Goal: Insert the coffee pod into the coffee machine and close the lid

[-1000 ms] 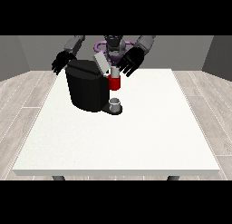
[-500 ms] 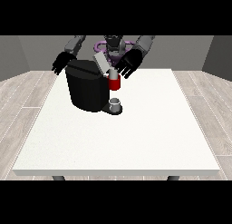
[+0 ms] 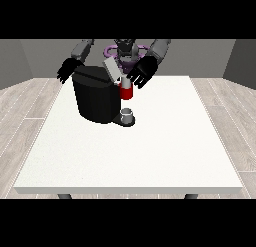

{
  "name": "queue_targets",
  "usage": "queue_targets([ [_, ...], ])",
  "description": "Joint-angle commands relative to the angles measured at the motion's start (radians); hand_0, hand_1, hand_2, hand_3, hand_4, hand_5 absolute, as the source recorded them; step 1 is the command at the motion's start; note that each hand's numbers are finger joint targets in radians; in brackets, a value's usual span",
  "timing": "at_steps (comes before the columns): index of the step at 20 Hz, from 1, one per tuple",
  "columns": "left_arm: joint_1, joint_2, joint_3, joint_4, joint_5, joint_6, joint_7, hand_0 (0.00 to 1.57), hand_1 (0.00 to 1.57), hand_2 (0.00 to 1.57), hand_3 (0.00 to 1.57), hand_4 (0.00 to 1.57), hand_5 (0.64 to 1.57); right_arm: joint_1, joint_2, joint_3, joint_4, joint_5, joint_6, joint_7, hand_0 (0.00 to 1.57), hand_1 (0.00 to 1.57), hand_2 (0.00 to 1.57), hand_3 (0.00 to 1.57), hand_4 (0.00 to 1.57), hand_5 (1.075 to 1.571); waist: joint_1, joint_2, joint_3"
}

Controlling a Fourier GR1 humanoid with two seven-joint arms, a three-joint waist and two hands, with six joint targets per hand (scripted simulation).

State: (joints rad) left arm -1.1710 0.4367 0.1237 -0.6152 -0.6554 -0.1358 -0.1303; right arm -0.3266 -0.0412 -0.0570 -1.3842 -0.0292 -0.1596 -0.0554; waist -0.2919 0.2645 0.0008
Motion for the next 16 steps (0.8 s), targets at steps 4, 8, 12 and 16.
queue_targets([
  [4, 0.02, -0.025, -0.002, 0.014, -0.004, 0.002, -0.007, 1.22, 1.22, 1.25, 1.15, 0.47, 1.571, 0.001, -0.021, -0.014, 0.003, -0.01, 0.013, 0.014, 0.0, 0.0, 0.0, 0.0, 0.37, 1.571, 0.004, 0.009, -0.0006],
  [8, 0.01, -0.03, -0.008, 0.02, -0.012, -0.02, 0.03, 1.16, 1.16, 1.19, 1.06, 0.46, 1.571, 0.009, 0.011, 0.011, 0.0, 0.006, -0.012, 0.025, 0.0, 0.0, 0.0, 0.0, 0.4, 1.571, 0.007, -0.022, -0.0006],
  [12, 0.011, 0.001, -0.013, 0.015, -0.029, -0.012, -0.014, 1.12, 1.12, 1.16, 0.99, 0.44, 1.571, 0.0, -0.005, -0.009, -0.015, -0.004, -0.012, 0.021, 0.0, 0.0, 0.0, 0.0, 0.43, 1.571, 0.004, 0.0, -0.0006],
  [16, -0.024, 0.053, 0.001, 0.006, -0.032, -0.032, -0.013, 1.07, 1.07, 1.12, 0.95, 0.38, 1.571, 0.01, 0.001, -0.018, 0.016, -0.018, 0.009, -0.058, 0.0, 0.0, 0.0, 0.0, 0.46, 1.571, 0.012, 0.028, -0.0004],
])
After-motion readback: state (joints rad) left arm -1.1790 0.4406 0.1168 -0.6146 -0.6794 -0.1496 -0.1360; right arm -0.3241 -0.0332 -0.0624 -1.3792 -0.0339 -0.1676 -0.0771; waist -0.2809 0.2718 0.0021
